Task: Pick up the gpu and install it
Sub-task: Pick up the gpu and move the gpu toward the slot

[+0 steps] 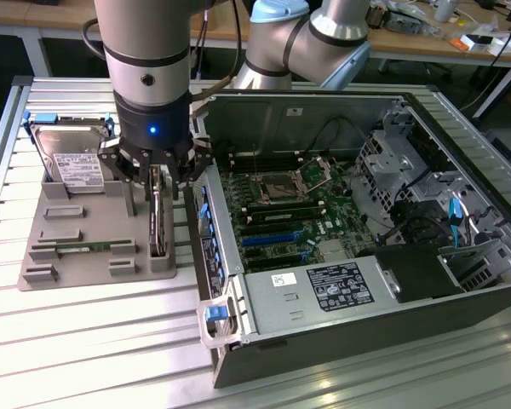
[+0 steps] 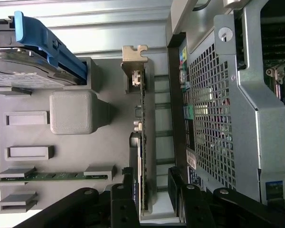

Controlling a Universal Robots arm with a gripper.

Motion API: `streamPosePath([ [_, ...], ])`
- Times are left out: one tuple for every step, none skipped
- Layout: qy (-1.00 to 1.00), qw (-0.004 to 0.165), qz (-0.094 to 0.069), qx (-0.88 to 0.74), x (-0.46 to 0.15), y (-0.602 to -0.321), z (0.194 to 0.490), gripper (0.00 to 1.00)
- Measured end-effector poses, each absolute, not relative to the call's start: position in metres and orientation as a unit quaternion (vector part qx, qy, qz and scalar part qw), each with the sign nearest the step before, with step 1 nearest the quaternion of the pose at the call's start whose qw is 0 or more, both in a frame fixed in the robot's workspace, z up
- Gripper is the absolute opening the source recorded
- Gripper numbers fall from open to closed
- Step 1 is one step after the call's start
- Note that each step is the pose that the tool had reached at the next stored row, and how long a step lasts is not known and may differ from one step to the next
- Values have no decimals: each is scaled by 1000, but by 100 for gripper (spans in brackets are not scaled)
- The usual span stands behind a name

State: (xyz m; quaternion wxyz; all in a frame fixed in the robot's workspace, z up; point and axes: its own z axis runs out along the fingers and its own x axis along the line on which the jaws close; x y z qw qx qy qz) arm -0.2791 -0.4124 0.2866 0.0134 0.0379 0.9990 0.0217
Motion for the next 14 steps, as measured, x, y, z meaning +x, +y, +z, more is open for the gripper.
streamPosePath([
  [999, 13, 22, 38, -279, -412, 286, 42],
  [999, 13, 22, 38, -279, -412, 286, 42],
  [999, 13, 22, 38, -279, -412, 286, 42],
  [999, 13, 22, 38, -279, -413, 285, 42],
  [999, 13, 22, 38, -279, -413, 285, 42],
  [999, 13, 22, 38, -279, -413, 284, 42],
  [999, 13, 22, 38, -279, -413, 283, 42],
  [999, 13, 22, 38, -279, -413, 283, 42],
  [999, 13, 22, 38, -280, -413, 282, 42],
  [999, 13, 22, 38, -280, -413, 282, 42],
  [999, 14, 22, 38, -281, -413, 282, 42],
  [999, 13, 22, 38, -283, -413, 282, 42],
  [999, 13, 22, 38, -285, -413, 281, 42],
  [999, 13, 22, 38, -285, -413, 280, 42],
])
